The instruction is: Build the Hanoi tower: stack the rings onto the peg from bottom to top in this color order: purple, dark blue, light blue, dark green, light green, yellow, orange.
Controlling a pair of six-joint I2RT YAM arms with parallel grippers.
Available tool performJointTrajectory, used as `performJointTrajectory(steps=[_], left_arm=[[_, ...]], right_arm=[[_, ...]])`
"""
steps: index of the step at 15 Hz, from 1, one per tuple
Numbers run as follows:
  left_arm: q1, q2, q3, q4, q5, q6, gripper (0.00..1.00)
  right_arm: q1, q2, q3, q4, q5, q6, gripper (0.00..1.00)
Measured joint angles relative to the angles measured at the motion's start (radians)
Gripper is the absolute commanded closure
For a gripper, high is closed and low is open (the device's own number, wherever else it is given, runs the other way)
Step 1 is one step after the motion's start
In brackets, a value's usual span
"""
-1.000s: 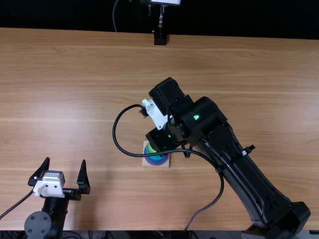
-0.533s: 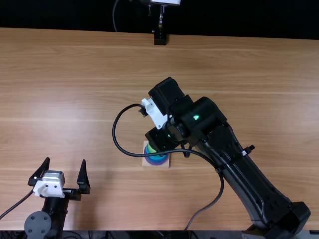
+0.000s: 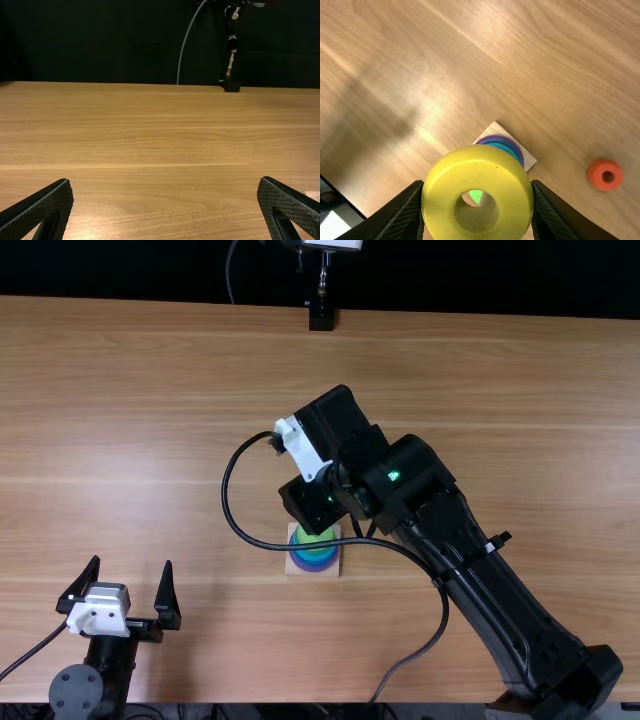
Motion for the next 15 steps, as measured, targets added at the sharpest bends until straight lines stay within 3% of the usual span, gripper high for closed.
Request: performJointTrajectory(steps=[15], left_arm=[[0.0,0.0,0.0,0.0,0.0,0.0,0.0]], right_arm=[[-0.014,-0.006,-0.06,-0.051,0.0,-0.004,1.0]])
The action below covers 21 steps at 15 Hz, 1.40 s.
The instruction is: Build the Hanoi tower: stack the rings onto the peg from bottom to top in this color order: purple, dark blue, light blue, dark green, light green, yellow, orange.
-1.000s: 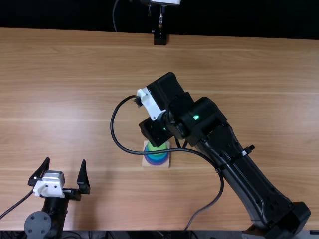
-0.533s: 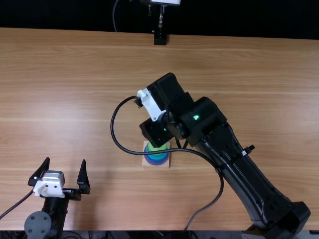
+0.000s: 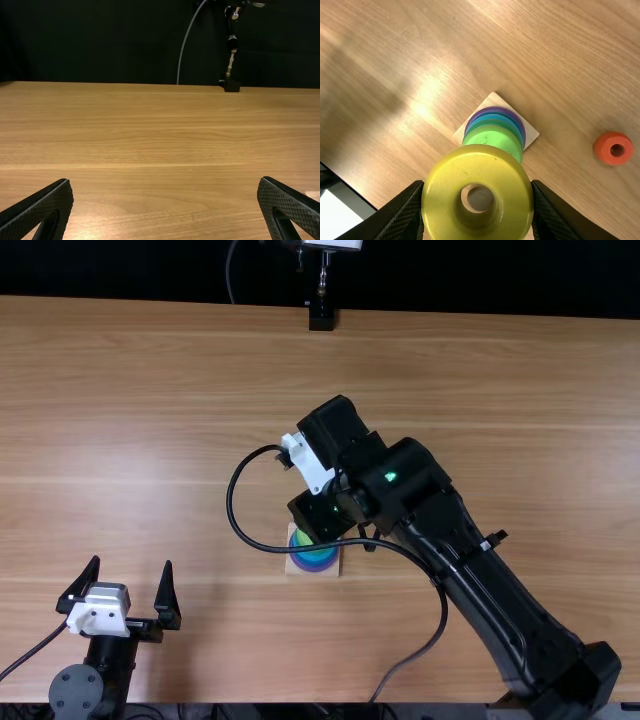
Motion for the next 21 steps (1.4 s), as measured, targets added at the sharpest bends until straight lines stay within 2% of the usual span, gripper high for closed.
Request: performJointTrajectory(steps=[5,6,8,9,12,17,21], left_arm=[[0.0,0.0,0.0,0.0,0.0,0.0,0.0],[0.0,0.0,0.0,0.0,0.0,0.0,0.0],[0.0,0.0,0.0,0.0,0.0,0.0,0.0],[0.0,0.0,0.0,0.0,0.0,0.0,0.0],[0.0,0.0,0.0,0.0,0.0,0.0,0.0],[0.0,0.0,0.0,0.0,0.0,0.0,0.0],[0.0,0.0,0.0,0.0,0.0,0.0,0.0]], right_arm=[[-0.006,0.0,-0.003,0.0,0.0,0.0,1.0],[-0.006,-0.001,-0.004,0.0,0.0,0.001,0.88],[-0.006,-0.006,-0.004,-0.004,0.0,0.002,0.26],[-0.006,-0.011,-0.004,-0.013,0.0,0.001,0.0],[-0.006,-0.02,-0.004,-0.045,0.0,0.002,0.0],[-0.017,-0.02,-0.004,-0.006,-0.001,0.002,0.0],[-0.177,-0.02,-0.004,0.159,0.0,0.002,0.0]])
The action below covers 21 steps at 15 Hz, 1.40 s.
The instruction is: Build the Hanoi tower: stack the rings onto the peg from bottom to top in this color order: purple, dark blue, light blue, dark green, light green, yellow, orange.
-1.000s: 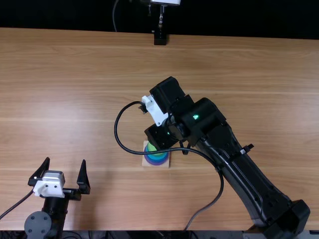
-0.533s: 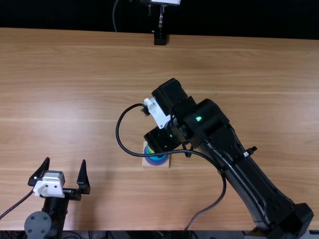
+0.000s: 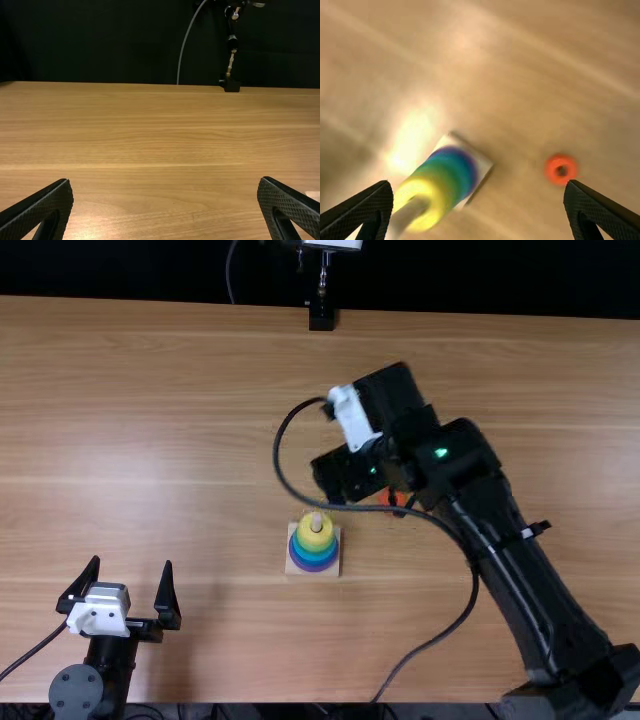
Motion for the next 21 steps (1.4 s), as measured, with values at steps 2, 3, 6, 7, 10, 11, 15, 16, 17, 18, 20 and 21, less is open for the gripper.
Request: performJointTrajectory(steps=[2,3,6,7,10,11,15,16,17,18,20,21], left_arm=[[0.0,0.0,0.0,0.0,0.0,0.0,0.0],[0.0,0.0,0.0,0.0,0.0,0.0,0.0],[0.0,0.0,0.0,0.0,0.0,0.0,0.0],[0.0,0.0,0.0,0.0,0.0,0.0,0.0],[0.0,0.0,0.0,0.0,0.0,0.0,0.0],[0.0,0.0,0.0,0.0,0.0,0.0,0.0],[0.0,0.0,0.0,0.0,0.0,0.0,0.0],[0.0,0.0,0.0,0.0,0.0,0.0,0.0],[0.0,0.0,0.0,0.0,0.0,0.0,0.0],[0.0,0.0,0.0,0.0,0.0,0.0,0.0],[0.0,0.0,0.0,0.0,0.0,0.0,0.0],[0.0,0.0,0.0,0.0,0.0,0.0,0.0]], right_arm=[[-0.068,-0.006,-0.037,0.119,0.0,0.0,0.0],[-0.1,-0.013,-0.104,0.203,0.0,-0.001,0.0],[-0.161,-0.013,-0.32,0.459,0.003,0.0,0.0],[-0.175,-0.013,-0.365,0.5,0.003,0.0,0.0],[-0.205,-0.008,-0.446,0.53,0.008,0.0,0.0],[-0.204,0.011,-0.447,0.532,0.009,-0.001,0.0],[-0.204,0.087,-0.479,0.518,0.012,-0.001,0.0],[-0.204,0.088,-0.479,0.511,0.011,-0.001,0.0],[-0.204,0.089,-0.48,0.5,0.011,-0.001,0.0],[-0.204,0.106,-0.48,0.481,0.012,-0.001,0.0],[-0.204,0.151,-0.485,0.452,0.018,0.0,0.0],[-0.204,0.161,-0.489,0.446,0.022,0.0,0.0]])
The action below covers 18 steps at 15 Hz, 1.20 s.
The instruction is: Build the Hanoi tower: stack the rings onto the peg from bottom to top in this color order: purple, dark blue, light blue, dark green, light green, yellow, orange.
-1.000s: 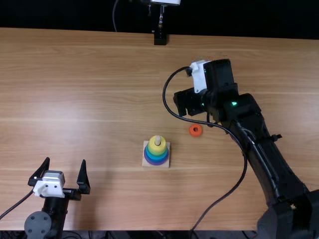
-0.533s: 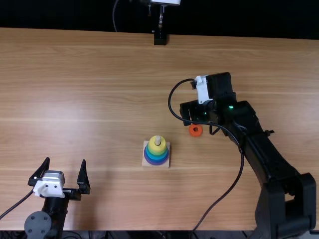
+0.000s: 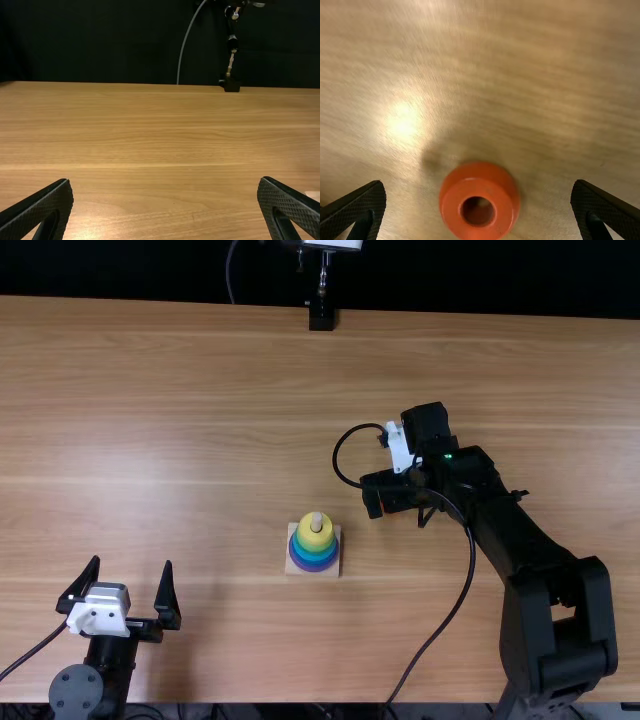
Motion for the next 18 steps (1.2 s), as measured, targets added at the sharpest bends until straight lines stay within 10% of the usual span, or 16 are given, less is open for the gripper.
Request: performJointTrajectory(steps=[14,18], left_arm=[[0.0,0.0,0.0,0.0,0.0,0.0,0.0],[0.0,0.0,0.0,0.0,0.0,0.0,0.0]], right_arm=[[0.023,0.018,-0.002,-0.031,0.015,0.0,0.03],[0.042,0.018,-0.005,-0.032,0.061,-0.003,0.86]])
